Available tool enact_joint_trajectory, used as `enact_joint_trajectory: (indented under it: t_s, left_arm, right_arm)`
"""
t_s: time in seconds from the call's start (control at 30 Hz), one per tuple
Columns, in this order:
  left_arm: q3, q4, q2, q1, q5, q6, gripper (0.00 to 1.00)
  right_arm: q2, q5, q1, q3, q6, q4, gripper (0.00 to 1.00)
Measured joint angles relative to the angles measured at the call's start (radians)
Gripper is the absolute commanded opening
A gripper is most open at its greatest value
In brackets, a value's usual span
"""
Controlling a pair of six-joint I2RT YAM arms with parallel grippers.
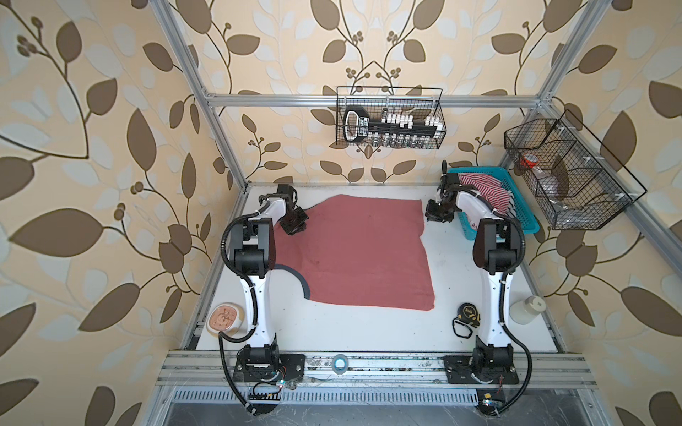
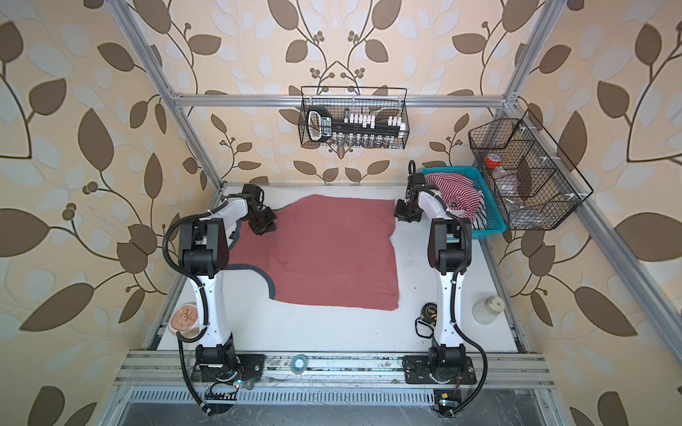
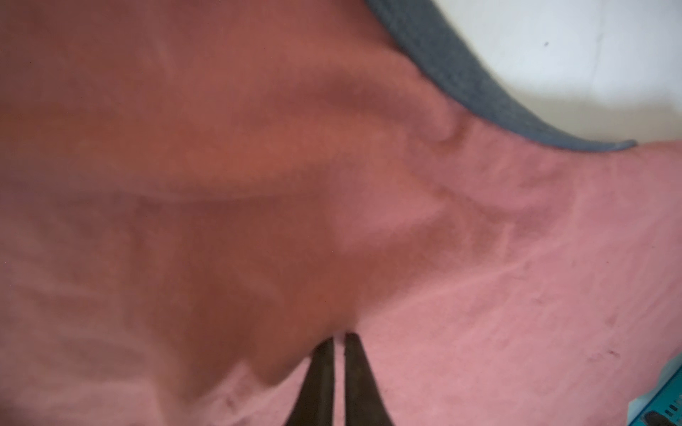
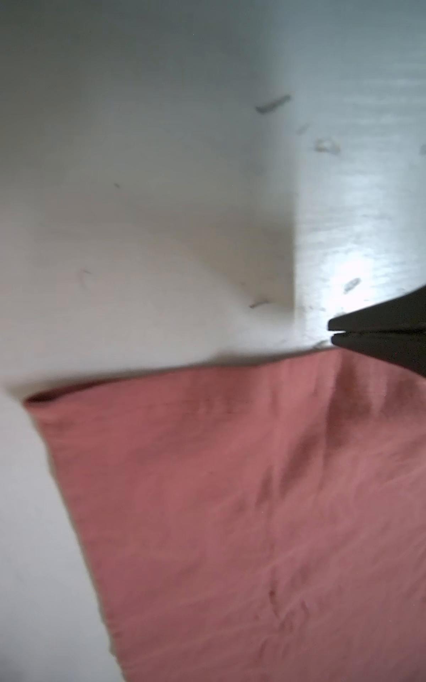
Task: Fold and stack tank tops
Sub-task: Smooth out the tank top at the center of the table, then fold the tank top at the center of the table.
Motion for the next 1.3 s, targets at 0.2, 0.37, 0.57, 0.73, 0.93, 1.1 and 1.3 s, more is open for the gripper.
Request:
enact_joint_trajectory:
  t_s: [0.2, 0.37, 0.57, 0.73, 0.93, 1.1, 1.3]
  left_arm:
    - [-0.033, -0.078, -0.180, -0.074, -0.028, 0.039, 0.41]
    - [-0.115, -0.149, -0.469, -0.163, -0.078, 0.088, 0.43]
    - [-0.409, -0.265, -0.750, -0.261, -0.118, 0.108, 0.43]
    - [-0.637, -0.336, -0.793, -0.293, -0.137, 0.107, 0.43]
    - [-0.774, -0.330, -0.824, -0.293, -0.140, 0.098, 0.43]
    - [-0.826, -0.281, -0.824, -0.293, -0.138, 0.075, 0.43]
    - [-0.854, -0.200, -0.814, -0.293, -0.117, 0.050, 0.43]
  right_arm:
    - [-0.360, -0.004, 0.083, -0.321, -0.029, 0.026, 0.17]
    - [-0.697, 0.029, 0.206, -0.601, -0.024, 0.055, 0.25]
    - [-0.931, 0.085, 0.288, -0.937, 0.035, 0.035, 0.31]
    - [-1.048, 0.115, 0.334, -1.075, 0.092, -0.005, 0.31]
    - [-1.090, 0.111, 0.339, -1.173, 0.137, 0.007, 0.29]
    - [-1.091, 0.094, 0.346, -1.245, 0.164, 0.018, 0.29]
    - [-1.110, 0.081, 0.346, -1.285, 0.189, 0.042, 0.29]
